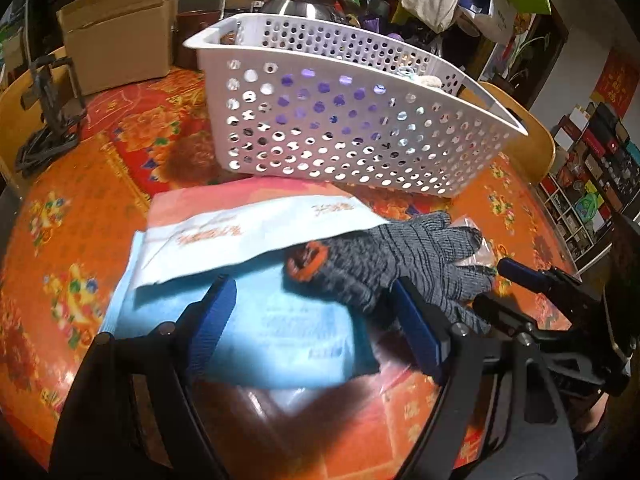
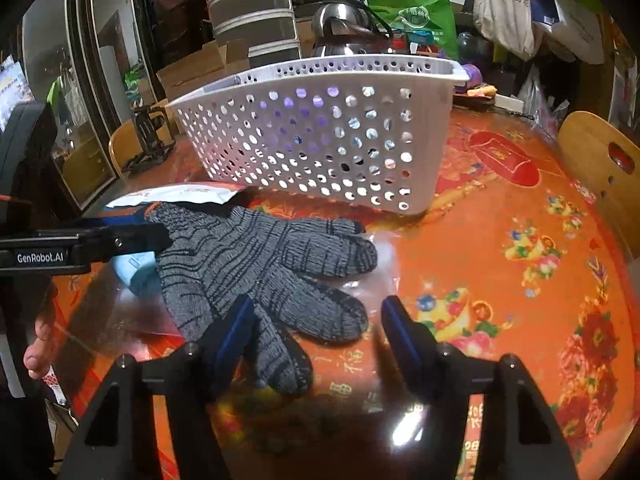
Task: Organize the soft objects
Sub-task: 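Move both tools back toward the gray knit gloves, then grasp the gray knit gloves with the right tool while the left tool grasps them too, then carry the gloves over the white basket and open both tools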
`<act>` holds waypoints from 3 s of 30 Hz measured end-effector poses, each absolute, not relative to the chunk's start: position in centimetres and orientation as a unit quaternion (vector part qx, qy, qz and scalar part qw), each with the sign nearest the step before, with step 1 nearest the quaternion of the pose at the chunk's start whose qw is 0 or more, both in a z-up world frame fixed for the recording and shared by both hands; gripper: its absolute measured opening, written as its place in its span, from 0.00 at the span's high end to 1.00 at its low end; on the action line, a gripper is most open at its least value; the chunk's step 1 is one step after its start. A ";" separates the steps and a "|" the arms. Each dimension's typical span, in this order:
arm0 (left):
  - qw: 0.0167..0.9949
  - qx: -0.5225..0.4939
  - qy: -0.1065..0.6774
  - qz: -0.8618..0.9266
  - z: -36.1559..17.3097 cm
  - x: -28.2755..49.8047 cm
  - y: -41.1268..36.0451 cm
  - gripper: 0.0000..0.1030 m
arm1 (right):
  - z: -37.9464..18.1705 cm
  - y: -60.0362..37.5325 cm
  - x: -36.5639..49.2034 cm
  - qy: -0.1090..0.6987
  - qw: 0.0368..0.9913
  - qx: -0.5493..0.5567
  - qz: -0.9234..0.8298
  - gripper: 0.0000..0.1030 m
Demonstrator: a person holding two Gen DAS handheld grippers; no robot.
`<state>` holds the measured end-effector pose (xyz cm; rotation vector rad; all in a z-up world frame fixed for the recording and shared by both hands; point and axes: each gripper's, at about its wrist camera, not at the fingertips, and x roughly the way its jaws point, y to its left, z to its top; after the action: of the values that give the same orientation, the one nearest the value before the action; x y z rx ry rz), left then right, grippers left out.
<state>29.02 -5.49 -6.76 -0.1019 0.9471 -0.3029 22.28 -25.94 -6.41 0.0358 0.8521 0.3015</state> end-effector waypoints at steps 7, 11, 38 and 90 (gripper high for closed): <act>0.883 -0.027 0.448 -0.137 -7.1 29.9 -6.8 0.24 | -7.3 -26.1 23.1 0.435 0.888 0.023 0.145 0.57; 0.886 -0.022 0.442 -0.137 -7.4 30.0 -7.3 0.37 | -7.7 -26.2 23.3 0.445 0.884 0.026 0.144 0.64; 0.914 -0.066 0.358 -0.181 -5.1 23.9 -6.2 0.78 | -5.0 -25.9 20.5 0.375 0.910 0.028 0.175 0.85; 0.922 0.024 0.381 -0.069 5.3 47.0 -10.5 0.29 | 5.9 -26.2 40.7 0.345 0.932 -0.042 0.105 0.77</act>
<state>46.96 -10.47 5.28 0.0496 0.7825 -0.1426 40.69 -26.20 5.86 -0.0856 0.7056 0.2145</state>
